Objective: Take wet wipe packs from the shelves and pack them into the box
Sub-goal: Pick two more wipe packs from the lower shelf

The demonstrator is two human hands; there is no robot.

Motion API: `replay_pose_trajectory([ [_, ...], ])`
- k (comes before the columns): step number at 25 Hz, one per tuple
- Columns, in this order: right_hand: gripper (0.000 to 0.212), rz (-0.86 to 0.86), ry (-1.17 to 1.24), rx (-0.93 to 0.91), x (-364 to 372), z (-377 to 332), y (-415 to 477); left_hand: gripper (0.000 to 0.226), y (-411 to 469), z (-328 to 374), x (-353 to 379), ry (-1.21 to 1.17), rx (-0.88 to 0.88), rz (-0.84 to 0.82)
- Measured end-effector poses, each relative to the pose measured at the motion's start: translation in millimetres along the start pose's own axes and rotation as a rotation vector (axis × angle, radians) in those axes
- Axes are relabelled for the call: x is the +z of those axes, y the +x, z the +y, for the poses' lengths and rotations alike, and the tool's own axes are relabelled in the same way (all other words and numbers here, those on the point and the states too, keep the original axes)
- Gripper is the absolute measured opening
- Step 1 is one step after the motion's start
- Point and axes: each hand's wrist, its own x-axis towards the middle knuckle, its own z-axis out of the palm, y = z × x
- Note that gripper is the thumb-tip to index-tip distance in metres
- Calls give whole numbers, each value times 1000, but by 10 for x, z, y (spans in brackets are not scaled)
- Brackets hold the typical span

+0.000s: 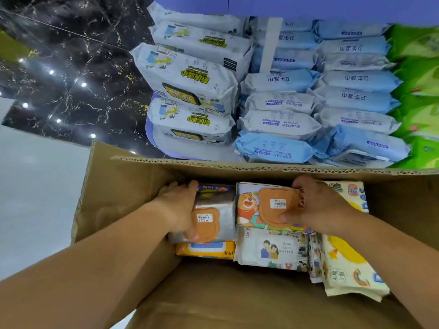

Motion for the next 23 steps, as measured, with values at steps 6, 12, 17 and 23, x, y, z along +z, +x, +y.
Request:
replay_pose_trajectory([
  [6,100,-246,-246,46,-139,-105,208,104,-82,15,100,105,32,73],
  [12,90,-254,-379,-63,185,-204,102,105,-418,79,143,157,72,165],
  [17,105,-161,-447,-134,320,-170,28,109,-595,9,5,27,85,181],
  [23,76,-152,8,-41,-88,-128,-519,82,-1067,-77,-333,-155,103,212],
])
